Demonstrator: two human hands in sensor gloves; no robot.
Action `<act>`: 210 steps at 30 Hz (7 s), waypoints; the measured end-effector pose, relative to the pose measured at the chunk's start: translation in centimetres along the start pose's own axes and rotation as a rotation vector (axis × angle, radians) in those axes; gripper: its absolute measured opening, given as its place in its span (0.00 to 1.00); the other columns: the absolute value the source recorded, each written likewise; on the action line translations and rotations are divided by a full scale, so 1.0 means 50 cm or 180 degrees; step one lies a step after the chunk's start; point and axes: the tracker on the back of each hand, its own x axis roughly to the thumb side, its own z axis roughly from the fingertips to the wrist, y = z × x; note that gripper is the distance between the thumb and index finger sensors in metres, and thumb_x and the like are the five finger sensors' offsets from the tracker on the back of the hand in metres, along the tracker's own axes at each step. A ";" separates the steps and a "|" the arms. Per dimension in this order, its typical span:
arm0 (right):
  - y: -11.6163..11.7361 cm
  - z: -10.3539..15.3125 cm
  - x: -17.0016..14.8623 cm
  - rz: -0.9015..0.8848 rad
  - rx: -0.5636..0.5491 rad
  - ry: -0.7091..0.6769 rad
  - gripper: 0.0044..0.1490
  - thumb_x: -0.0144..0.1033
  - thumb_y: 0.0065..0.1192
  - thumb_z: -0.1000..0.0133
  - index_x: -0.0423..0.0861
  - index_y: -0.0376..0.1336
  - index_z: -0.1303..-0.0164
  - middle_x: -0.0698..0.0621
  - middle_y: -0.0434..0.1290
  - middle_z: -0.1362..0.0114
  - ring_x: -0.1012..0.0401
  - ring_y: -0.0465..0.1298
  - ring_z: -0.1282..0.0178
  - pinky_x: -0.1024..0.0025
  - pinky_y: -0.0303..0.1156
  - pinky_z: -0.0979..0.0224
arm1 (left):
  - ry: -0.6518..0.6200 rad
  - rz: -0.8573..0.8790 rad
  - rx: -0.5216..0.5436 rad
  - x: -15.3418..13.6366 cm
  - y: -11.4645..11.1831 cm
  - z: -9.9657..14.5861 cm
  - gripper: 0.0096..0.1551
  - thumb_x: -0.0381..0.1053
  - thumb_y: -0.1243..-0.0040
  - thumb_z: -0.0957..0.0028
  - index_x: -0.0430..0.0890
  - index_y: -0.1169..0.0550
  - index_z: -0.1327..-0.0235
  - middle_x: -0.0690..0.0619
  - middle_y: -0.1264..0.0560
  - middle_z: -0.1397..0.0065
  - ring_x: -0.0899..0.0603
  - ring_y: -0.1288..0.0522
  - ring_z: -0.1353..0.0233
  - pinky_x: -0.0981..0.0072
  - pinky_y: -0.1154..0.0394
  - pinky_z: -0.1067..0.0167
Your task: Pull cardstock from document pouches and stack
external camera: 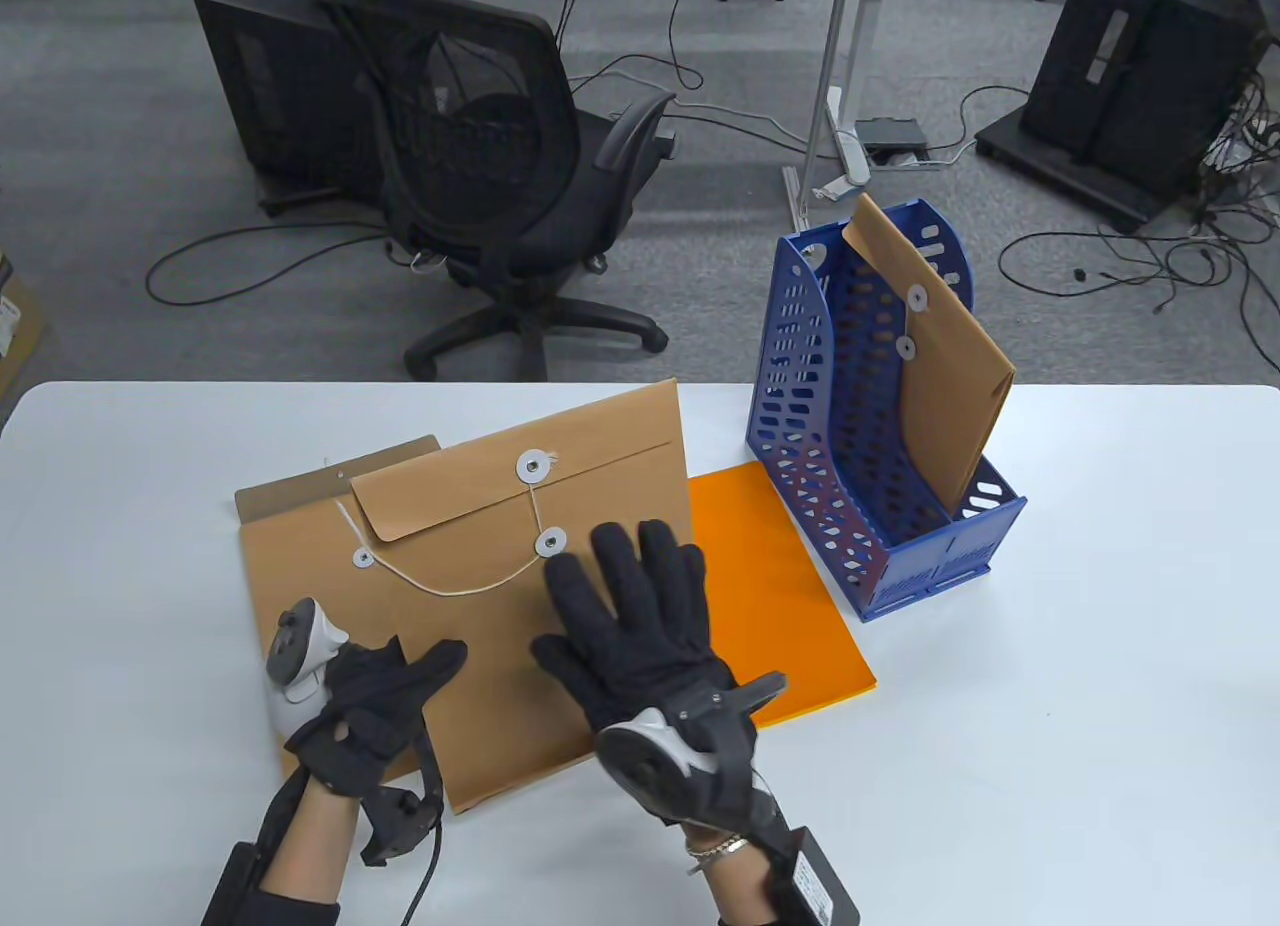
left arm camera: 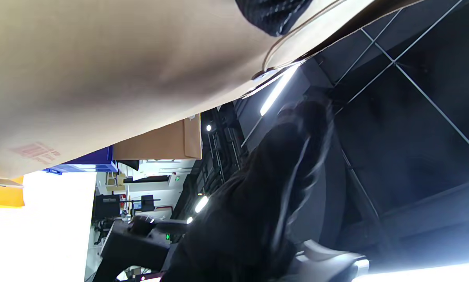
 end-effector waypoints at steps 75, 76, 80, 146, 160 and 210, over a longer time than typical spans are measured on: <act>-0.122 -0.104 -0.078 0.0390 -0.0601 0.0118 0.30 0.40 0.48 0.37 0.63 0.57 0.22 0.58 0.64 0.17 0.55 0.64 0.16 0.53 0.60 0.16 | -0.0291 -0.0795 0.0950 0.033 0.026 0.030 0.27 0.47 0.39 0.46 0.70 0.26 0.34 0.53 0.22 0.23 0.44 0.22 0.27 0.49 0.26 0.35; -0.127 -0.106 -0.080 0.0405 -0.0558 0.0112 0.29 0.40 0.48 0.37 0.64 0.58 0.23 0.59 0.65 0.17 0.55 0.65 0.16 0.53 0.61 0.16 | -0.0288 -0.0845 0.0965 0.034 0.027 0.031 0.27 0.47 0.39 0.46 0.70 0.25 0.34 0.54 0.22 0.24 0.44 0.22 0.27 0.49 0.26 0.35; -0.144 -0.123 -0.088 0.0317 -0.0306 0.0085 0.27 0.41 0.51 0.38 0.62 0.63 0.27 0.58 0.73 0.25 0.58 0.73 0.24 0.54 0.65 0.18 | -0.0313 -0.1101 0.1086 0.032 0.029 0.036 0.26 0.47 0.38 0.47 0.70 0.24 0.36 0.54 0.22 0.24 0.45 0.22 0.27 0.49 0.27 0.35; -0.308 -0.034 -0.275 0.0167 -0.1363 0.0446 0.29 0.40 0.60 0.42 0.65 0.62 0.29 0.54 0.77 0.31 0.56 0.84 0.41 0.66 0.84 0.44 | -0.0038 -0.0295 0.1857 0.021 0.121 0.113 0.27 0.52 0.38 0.46 0.60 0.26 0.30 0.53 0.17 0.32 0.47 0.16 0.36 0.55 0.21 0.42; 0.147 0.129 -0.291 0.1432 0.0848 -0.0463 0.29 0.39 0.57 0.43 0.68 0.59 0.31 0.55 0.72 0.27 0.57 0.80 0.34 0.65 0.83 0.39 | 0.0200 -0.0126 0.2082 0.031 0.163 0.155 0.27 0.53 0.40 0.44 0.59 0.27 0.29 0.52 0.18 0.31 0.47 0.17 0.35 0.55 0.22 0.41; 0.090 0.233 -0.275 -0.0047 0.1836 0.0997 0.49 0.59 0.46 0.42 0.58 0.37 0.13 0.47 0.41 0.09 0.47 0.38 0.13 0.44 0.37 0.17 | 0.2931 -0.0300 0.3319 -0.018 0.295 0.241 0.39 0.64 0.39 0.44 0.57 0.39 0.22 0.60 0.22 0.33 0.56 0.16 0.39 0.66 0.20 0.43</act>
